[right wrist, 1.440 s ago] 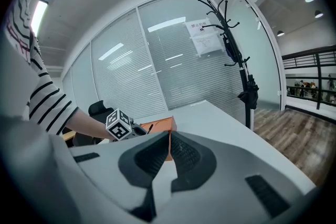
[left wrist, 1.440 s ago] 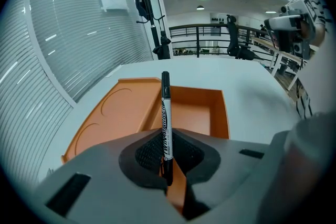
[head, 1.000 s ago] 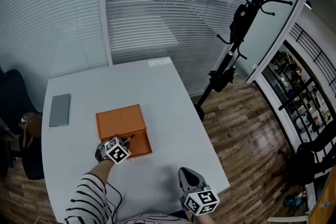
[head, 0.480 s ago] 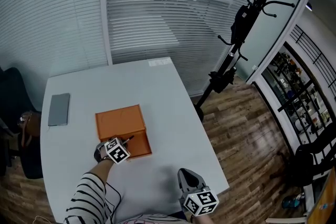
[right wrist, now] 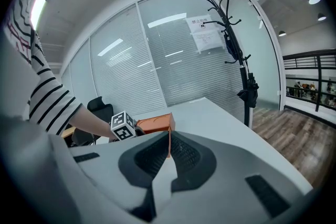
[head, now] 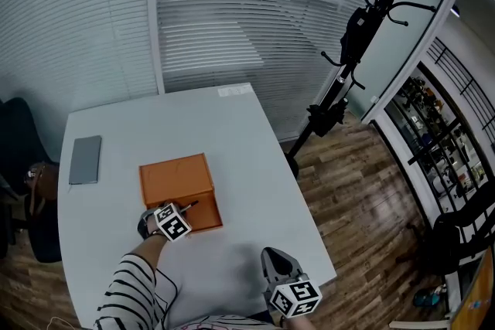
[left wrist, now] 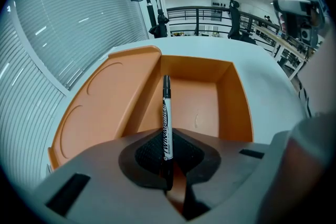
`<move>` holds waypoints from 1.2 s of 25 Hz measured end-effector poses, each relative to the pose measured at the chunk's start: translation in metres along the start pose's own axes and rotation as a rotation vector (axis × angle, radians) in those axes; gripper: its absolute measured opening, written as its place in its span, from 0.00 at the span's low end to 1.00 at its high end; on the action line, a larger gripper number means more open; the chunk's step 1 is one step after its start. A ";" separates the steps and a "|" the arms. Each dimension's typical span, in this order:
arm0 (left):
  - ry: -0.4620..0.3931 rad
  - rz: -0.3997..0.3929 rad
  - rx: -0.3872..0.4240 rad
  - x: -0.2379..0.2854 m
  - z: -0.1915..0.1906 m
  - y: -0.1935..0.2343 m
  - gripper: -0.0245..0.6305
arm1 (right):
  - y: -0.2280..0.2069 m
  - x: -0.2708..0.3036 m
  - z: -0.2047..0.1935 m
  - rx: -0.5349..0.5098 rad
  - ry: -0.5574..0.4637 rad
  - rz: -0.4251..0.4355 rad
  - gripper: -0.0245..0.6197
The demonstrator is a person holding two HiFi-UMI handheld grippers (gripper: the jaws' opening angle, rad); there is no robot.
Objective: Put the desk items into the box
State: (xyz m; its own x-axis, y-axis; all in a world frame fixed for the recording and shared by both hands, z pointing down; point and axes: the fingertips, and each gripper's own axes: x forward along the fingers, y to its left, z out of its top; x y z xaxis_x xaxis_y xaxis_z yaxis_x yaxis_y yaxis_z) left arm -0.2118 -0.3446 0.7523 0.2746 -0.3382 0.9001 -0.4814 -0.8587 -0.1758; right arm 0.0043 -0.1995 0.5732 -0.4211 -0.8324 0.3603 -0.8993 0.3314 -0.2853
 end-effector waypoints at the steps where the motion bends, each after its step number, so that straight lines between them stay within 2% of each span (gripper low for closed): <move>1: -0.002 -0.001 0.001 0.000 0.000 0.000 0.07 | 0.000 0.000 0.000 0.000 0.000 0.001 0.08; 30: -0.017 0.000 0.021 -0.001 -0.001 0.000 0.08 | -0.002 -0.003 -0.001 0.010 -0.005 -0.015 0.08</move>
State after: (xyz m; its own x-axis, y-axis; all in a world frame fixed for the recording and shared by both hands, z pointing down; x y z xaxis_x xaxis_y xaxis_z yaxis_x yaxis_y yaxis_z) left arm -0.2125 -0.3441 0.7519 0.2892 -0.3443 0.8932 -0.4635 -0.8668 -0.1841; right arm 0.0068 -0.1976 0.5733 -0.4065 -0.8397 0.3600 -0.9045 0.3141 -0.2886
